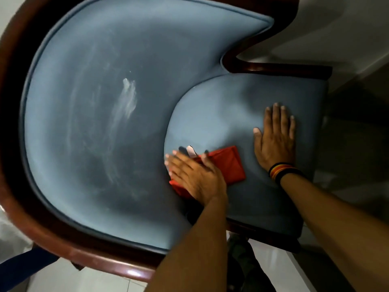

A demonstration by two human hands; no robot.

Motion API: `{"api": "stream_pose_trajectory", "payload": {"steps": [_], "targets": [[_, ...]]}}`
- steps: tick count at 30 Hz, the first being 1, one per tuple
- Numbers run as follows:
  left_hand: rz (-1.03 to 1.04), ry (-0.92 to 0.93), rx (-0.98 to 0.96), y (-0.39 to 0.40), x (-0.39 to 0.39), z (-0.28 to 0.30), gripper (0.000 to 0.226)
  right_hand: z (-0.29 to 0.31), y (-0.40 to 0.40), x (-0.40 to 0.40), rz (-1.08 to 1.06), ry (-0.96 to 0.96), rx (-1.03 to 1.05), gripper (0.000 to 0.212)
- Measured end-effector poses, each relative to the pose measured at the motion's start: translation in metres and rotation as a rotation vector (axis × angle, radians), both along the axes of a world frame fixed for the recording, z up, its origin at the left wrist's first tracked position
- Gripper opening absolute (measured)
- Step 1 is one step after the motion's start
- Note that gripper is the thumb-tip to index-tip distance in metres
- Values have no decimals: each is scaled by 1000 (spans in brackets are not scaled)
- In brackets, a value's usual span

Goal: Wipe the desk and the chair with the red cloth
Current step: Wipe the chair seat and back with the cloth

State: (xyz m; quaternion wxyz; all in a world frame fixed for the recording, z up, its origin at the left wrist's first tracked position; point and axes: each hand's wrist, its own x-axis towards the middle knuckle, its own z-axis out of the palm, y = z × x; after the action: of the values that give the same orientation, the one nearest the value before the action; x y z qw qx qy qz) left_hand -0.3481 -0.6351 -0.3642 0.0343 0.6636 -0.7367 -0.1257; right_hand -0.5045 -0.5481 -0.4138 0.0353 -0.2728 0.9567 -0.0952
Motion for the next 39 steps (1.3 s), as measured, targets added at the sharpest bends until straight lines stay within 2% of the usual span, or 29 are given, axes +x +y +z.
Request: {"api": "stream_pose_trajectory", "payload": {"steps": [1, 3, 5, 10, 13, 15, 18, 20, 22, 25, 28, 31, 34, 36, 39], "targets": [[-184, -13, -32, 0, 5, -3, 77, 0, 0, 0, 0, 3, 3, 69], [-528, -6, 29, 5, 7, -6, 77, -1, 2, -1, 2, 8, 3, 69], [-713, -6, 103, 16, 4, -9, 75, -1, 2, -1, 3, 10, 2, 69], [-763, -141, 103, 3, -7, 6, 74, 2, 1, -1, 12, -39, 11, 69], [-838, -147, 220, -22, -15, 20, 73, 16, 2, -4, 6, -139, -14, 67], [-908, -136, 365, -40, -23, 31, 68, 30, 2, 6, -35, -246, -121, 62], [-1019, -158, 565, -62, -35, 56, 58, 60, 3, 49, -217, -409, -462, 53], [-969, -67, 610, -70, -35, 75, 47, 79, 4, 81, -405, -562, -638, 50], [-810, 121, 656, -75, -29, 96, 28, 100, 0, 104, -534, -790, -758, 48], [-540, 447, 817, -84, -21, 128, 28, 122, -15, 122, -490, -997, -870, 58], [-463, 556, 823, -111, -13, 161, 24, 148, -44, 121, -425, -1055, -933, 57], [-455, 481, 806, -155, -4, 187, 20, 176, -66, 117, -377, -1095, -842, 46], [-546, 243, 881, -198, 8, 211, 18, 201, -81, 133, -381, -1247, -791, 25], [-788, 32, 757, -228, 16, 231, 17, 220, -92, 151, -453, -1262, -791, 15], [-1238, -210, 382, -280, 28, 274, 29, 249, -106, 169, -394, -994, -564, 18]]}}
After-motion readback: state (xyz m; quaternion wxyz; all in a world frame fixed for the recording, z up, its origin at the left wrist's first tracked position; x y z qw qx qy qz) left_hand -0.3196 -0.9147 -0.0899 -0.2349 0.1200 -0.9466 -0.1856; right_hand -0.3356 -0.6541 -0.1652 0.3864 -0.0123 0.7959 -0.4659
